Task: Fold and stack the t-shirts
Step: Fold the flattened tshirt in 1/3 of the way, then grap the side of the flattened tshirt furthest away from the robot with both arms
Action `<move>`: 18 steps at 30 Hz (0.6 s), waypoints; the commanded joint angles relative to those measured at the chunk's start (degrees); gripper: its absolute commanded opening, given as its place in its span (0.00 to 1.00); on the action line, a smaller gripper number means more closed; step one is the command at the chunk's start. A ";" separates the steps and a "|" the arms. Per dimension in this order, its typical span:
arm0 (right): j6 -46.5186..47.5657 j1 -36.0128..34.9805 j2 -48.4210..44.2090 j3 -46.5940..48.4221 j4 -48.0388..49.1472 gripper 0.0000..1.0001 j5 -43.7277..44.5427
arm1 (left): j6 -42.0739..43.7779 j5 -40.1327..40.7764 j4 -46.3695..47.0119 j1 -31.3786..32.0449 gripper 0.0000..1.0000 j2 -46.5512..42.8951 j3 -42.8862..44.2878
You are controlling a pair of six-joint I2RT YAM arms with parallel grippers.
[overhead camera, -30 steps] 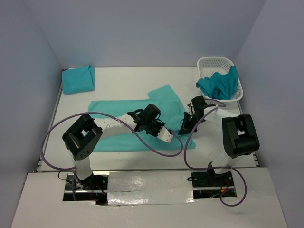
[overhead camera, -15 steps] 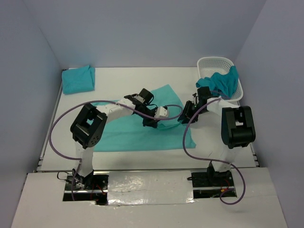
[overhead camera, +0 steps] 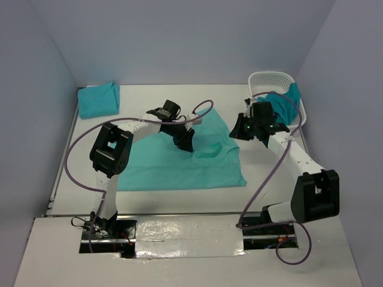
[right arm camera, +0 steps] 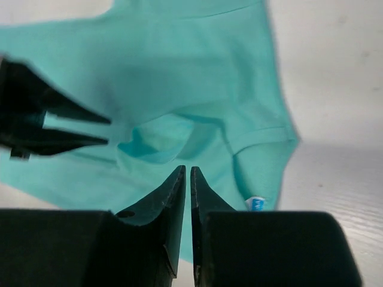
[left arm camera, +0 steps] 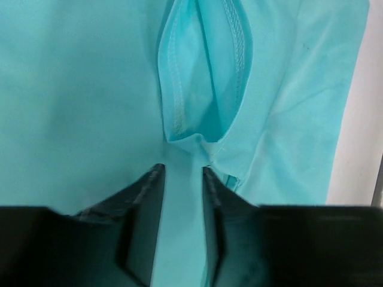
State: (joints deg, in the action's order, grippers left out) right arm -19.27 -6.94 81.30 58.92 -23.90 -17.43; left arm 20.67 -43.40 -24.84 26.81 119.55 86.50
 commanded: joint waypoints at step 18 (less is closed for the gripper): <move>2.48 -14.86 -0.36 -7.59 -2.20 0.00 -2.17 | -0.54 10.96 -9.08 -16.16 0.45 -18.29 -0.01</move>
State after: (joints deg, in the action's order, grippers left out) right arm -16.75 -20.86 84.25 51.59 -25.54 -19.68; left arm 19.35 -34.83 -30.26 11.70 104.68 88.53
